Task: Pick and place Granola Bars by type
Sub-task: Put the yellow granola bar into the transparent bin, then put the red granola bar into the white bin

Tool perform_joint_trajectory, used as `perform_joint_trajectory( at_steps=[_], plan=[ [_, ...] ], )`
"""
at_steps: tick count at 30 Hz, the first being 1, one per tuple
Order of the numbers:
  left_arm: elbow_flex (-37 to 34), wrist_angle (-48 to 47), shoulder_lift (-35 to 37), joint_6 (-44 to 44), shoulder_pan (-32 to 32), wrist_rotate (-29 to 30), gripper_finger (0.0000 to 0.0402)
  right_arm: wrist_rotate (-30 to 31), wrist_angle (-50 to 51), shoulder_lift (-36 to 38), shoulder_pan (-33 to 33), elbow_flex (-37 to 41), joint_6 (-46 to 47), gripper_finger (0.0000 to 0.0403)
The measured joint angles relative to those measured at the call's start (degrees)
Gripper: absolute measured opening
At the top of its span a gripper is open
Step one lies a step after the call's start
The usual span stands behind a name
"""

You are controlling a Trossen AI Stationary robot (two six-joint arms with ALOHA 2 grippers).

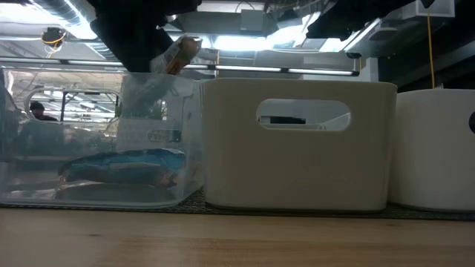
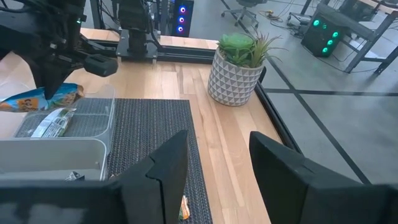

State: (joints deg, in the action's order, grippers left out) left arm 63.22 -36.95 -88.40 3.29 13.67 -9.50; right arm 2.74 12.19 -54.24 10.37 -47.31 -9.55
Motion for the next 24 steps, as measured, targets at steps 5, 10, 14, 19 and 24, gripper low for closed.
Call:
perform_joint_trajectory(
  at_steps=[5, 10, 14, 19, 24],
  plan=[
    [0.0, 0.0, 0.0, 0.5, 0.1, 0.7, 0.0015, 0.0, 0.0, 0.0, 0.0, 0.0, 0.2, 0.0174],
    [0.0, 0.0, 0.0, 1.3, 0.0, 2.3, 0.0043, 0.0, 0.0, 0.0, 0.0, 0.0, 0.2, 0.0174],
    [0.0, -0.2, 0.0, 1.5, 0.1, 2.3, 0.0075, 0.0, 0.0, 0.0, 0.0, 0.0, 0.2, 0.0174],
    [0.3, -0.6, 0.8, 1.6, -0.4, 3.7, 0.011, 0.0, -0.1, 0.0, 0.0, 0.0, 0.3, 0.0174],
    [2.5, -1.5, 1.8, 1.5, -2.6, 5.5, 0.0124, 0.1, 0.0, 0.0, 0.0, 0.0, 0.3, 0.0174]
  ],
)
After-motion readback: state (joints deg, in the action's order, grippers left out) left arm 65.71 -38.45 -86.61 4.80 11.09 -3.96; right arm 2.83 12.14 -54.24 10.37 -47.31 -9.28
